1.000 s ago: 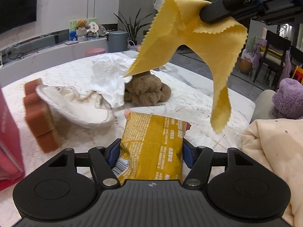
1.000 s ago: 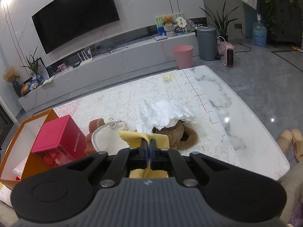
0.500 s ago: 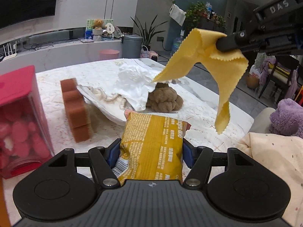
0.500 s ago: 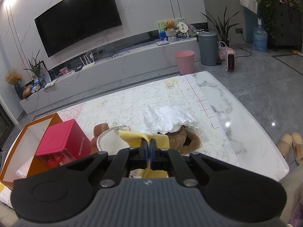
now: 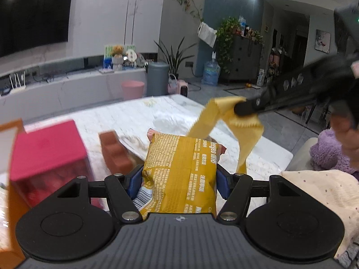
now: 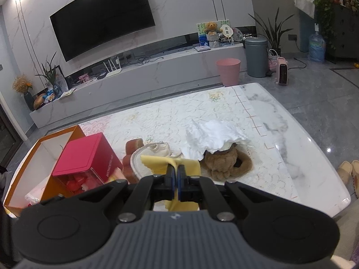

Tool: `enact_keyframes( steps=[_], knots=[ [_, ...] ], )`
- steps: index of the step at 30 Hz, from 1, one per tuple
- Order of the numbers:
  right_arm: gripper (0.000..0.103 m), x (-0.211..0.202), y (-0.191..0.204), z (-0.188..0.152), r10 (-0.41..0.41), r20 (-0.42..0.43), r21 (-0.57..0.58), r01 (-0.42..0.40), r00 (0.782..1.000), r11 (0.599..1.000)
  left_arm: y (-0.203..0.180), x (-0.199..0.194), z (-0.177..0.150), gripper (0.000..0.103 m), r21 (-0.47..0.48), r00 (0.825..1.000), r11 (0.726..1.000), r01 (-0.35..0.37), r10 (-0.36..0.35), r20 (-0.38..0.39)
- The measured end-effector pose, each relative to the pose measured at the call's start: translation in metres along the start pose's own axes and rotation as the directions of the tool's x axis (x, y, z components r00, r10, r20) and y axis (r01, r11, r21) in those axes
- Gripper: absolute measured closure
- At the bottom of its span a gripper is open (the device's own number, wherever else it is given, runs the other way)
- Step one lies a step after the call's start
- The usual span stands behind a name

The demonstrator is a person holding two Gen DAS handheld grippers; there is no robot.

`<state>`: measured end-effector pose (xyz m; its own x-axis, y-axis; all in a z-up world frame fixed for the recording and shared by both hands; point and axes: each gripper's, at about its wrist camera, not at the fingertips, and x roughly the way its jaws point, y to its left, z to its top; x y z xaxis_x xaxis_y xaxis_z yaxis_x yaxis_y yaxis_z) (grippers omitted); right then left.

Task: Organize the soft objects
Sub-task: 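Carry the yellow cloth and snack packet over the orange shoebox with both grippers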

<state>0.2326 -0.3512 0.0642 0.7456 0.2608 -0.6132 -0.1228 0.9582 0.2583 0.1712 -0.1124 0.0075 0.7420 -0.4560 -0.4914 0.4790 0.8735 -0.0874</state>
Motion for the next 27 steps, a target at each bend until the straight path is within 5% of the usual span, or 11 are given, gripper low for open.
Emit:
enact_keyframes(
  steps=[19,27],
  knots=[
    [0.103,-0.030,0.107,0.007,0.133,0.056,-0.148,-0.124,0.989,0.981,0.063,-0.114,0.026,0.029,-0.062,0.977,0.987,-0.147,0.155,0.145],
    [0.103,-0.037,0.164,0.005,0.217,0.056,-0.220,-0.200,0.975,0.955,0.105,-0.136,0.025,0.029,-0.194,0.956,0.957,-0.213,0.246,0.163]
  ],
)
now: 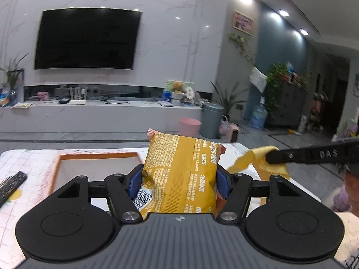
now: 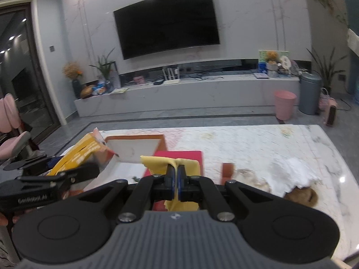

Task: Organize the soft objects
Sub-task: 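Carry the yellow cloth and snack packet over the orange shoebox with both grippers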

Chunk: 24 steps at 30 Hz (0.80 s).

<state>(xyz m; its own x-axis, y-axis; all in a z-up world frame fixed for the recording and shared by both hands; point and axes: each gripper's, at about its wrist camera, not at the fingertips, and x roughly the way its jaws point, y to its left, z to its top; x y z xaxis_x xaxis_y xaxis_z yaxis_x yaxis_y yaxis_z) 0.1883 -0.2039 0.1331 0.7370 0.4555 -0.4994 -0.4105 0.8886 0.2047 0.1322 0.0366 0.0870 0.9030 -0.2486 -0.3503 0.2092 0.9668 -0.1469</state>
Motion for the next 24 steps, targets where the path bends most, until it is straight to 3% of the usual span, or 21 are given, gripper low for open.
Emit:
enact_keyframes(
  steps=[6,12,18,24],
  knots=[
    [0.103,0.016,0.033,0.008,0.025,-0.020,-0.057,-0.026,0.999,0.998,0.043,-0.001,-0.007,0.029,-0.111,0.998,0.993,-0.051,0.055,0.026],
    [0.103,0.041,0.063,0.015,0.062,-0.036,-0.093,-0.065,0.997,0.993,0.084,0.003,-0.025,0.029,-0.160,0.995,0.982,-0.100,0.100,-0.006],
    [0.103,0.079,0.094,0.021,0.099,-0.064,-0.114,-0.106,0.993,0.988,0.122,-0.011,-0.033,0.029,-0.257,0.986,0.952,-0.163,0.161,-0.031],
    [0.103,0.124,0.123,0.022,0.123,-0.118,-0.163,-0.142,0.985,0.976,0.154,-0.028,-0.022,0.029,-0.339,0.983,0.926,-0.169,0.183,0.012]
  ],
)
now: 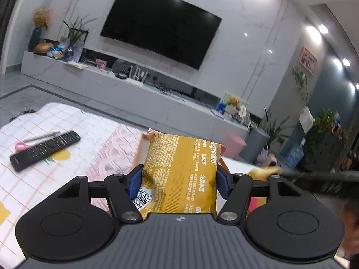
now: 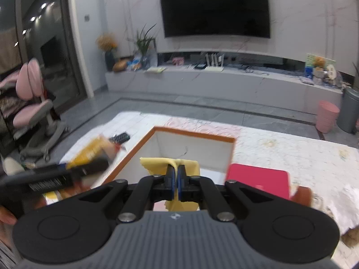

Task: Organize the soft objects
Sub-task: 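Carry the yellow cloth and snack packet over the orange shoebox with both grippers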

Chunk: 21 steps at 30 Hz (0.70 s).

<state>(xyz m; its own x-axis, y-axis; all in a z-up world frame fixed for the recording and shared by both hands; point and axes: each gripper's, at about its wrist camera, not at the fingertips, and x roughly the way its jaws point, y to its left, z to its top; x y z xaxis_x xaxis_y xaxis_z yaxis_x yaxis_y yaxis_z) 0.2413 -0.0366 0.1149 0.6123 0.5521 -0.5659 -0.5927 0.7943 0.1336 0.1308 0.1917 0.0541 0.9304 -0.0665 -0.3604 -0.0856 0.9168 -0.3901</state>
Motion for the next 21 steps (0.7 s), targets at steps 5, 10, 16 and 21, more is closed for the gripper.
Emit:
enact_keyframes(
  steps=[5,10,16,21],
  knots=[
    [0.103,0.048,0.015,0.002,0.014,-0.059,-0.028,-0.016,0.998,0.999,0.016,-0.001,0.012,0.029,-0.073,1.000,0.997,-0.005,0.007,0.018],
    [0.103,0.087,0.019,0.007,0.029,-0.070,0.020,-0.028,0.997,0.999,0.021,0.003,0.011,0.029,-0.080,1.000,0.997,-0.019,0.020,0.017],
    [0.103,0.120,0.024,0.007,-0.021,-0.075,0.022,0.022,0.997,1.000,0.023,0.010,0.009,0.029,-0.085,1.000,0.996,-0.020,0.020,0.004],
    [0.103,0.141,0.024,0.004,-0.039,-0.093,0.012,0.040,0.995,0.999,0.024,0.015,0.005,0.029,-0.064,0.999,0.997,-0.050,0.049,-0.006]
  ],
)
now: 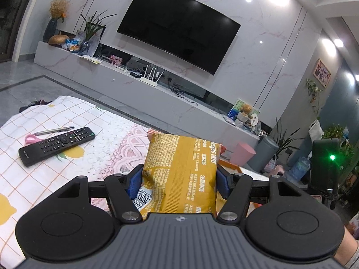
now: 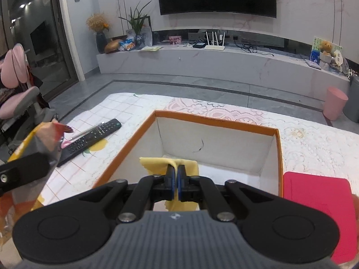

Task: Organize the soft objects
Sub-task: 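Carry the yellow cloth and snack packet over the orange shoebox with both grippers, then open both grippers to drop the cloth and snack packet into the shoebox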

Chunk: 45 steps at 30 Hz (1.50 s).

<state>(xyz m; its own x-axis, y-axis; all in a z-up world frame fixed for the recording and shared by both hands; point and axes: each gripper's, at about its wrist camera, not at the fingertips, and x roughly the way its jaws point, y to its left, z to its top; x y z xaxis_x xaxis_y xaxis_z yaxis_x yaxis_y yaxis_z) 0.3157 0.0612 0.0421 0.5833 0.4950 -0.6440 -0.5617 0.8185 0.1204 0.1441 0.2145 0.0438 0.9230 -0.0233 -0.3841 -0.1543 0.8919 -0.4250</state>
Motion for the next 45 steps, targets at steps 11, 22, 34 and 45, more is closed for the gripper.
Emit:
enact_keyframes(
  steps=[11,22,34,45],
  knots=[
    [0.103,0.050,0.011,-0.016,-0.077,-0.130,-0.063,0.069,0.989,0.996,-0.003,0.004,-0.004,0.029,-0.005,1.000,1.000,-0.012,0.012,-0.015],
    [0.085,0.056,0.026,-0.018,-0.133,-0.155,-0.147,0.110,0.979,0.983,-0.006,0.001,-0.001,0.029,-0.008,1.000,1.000,0.006,-0.006,0.003],
    [0.030,0.004,0.041,-0.025,-0.140,-0.013,-0.347,0.127,0.990,0.929,-0.017,0.008,-0.001,0.029,0.039,1.000,0.999,0.013,-0.013,-0.008],
    [0.019,-0.037,0.016,-0.036,-0.151,0.006,-0.321,0.145,0.989,0.936,-0.039,0.028,-0.024,0.029,0.159,0.996,0.987,-0.016,0.029,-0.080]
  ],
)
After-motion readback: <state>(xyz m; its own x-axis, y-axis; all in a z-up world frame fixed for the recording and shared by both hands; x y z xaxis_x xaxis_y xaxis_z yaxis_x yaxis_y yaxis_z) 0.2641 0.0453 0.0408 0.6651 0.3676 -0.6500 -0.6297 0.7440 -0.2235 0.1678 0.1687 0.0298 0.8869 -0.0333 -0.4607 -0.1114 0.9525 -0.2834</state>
